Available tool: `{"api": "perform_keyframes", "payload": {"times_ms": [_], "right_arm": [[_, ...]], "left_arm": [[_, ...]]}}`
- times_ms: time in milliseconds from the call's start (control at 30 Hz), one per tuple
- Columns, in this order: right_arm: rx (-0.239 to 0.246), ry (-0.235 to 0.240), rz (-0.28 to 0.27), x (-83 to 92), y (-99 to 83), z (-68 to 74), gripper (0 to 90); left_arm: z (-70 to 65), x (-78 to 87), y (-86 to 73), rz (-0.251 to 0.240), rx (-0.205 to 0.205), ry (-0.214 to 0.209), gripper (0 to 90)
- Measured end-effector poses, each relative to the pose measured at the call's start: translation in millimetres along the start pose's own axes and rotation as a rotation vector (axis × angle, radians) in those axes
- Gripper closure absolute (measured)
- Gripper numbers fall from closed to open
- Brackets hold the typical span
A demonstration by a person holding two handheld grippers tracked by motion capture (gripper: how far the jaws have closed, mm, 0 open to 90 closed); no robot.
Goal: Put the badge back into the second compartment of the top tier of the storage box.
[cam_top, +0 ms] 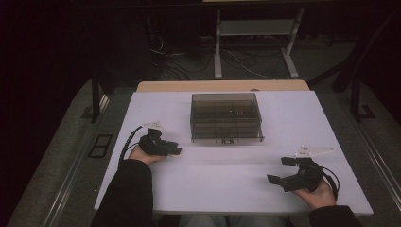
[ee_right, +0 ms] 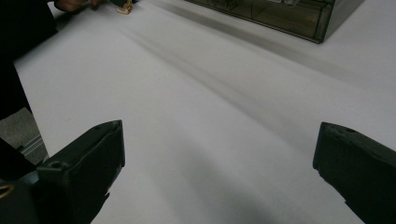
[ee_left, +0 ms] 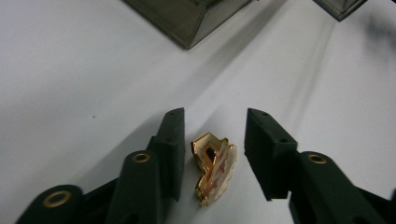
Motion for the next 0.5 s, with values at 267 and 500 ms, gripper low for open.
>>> {"api": "perform_keyframes", "payload": {"times_ms": [267, 500], "right_arm": [[-0.005, 0.001, -0.001, 0.7, 0.0, -0.5, 1.5], [-0.006, 0.000, -0.003, 1.2, 0.3, -0.5, 1.5]], "left_arm": [[-1.7, 3.9, -3.2, -0.016, 0.007, -0.031, 76.8], [-5.4, 11.3, -4.9, -0.013, -0.001, -0.047, 82.7]]}}
Point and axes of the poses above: each handheld gripper's, and its own axes: x roughly backward along the jaws, y roughly out of its top, z roughly to its left, the point moved 5 cm from there along -x, roughly forward along the jaws, and after that the axes turned 4 degrees about y, right-handed, at the moved point
